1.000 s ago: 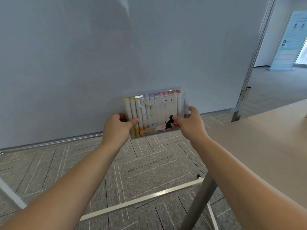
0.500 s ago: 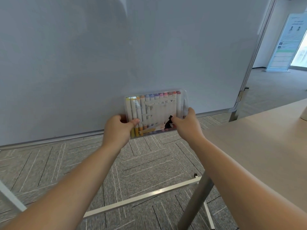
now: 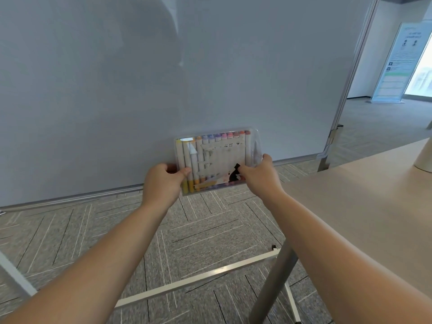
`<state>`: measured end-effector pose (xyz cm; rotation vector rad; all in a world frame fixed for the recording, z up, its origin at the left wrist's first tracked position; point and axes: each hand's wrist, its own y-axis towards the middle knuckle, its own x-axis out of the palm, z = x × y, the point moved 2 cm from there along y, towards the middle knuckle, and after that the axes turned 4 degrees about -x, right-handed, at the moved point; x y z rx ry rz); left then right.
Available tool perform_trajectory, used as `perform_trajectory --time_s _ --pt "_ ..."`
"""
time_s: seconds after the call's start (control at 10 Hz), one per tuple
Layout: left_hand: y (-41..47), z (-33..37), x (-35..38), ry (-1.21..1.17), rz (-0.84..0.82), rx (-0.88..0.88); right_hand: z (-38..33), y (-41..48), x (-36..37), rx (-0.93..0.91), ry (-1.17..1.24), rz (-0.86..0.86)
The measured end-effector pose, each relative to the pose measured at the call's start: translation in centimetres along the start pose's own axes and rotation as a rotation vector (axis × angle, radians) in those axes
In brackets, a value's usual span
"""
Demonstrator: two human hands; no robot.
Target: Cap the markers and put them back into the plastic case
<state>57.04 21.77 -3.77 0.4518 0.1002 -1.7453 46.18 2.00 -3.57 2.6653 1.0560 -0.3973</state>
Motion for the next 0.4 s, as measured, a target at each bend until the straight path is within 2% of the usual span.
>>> perform_trajectory --time_s 0.2,0.4 --pt "-0.6 0.1 -0.5 0.031 0.008 -0.003 -0.1 -0.4 -0.2 0.022 -0.029 0.001" --pt "-2.5 1.0 -2.3 0.102 0.042 -0.014 -0.8 -2.0 -1.0 -0.032 -0.086 0.114"
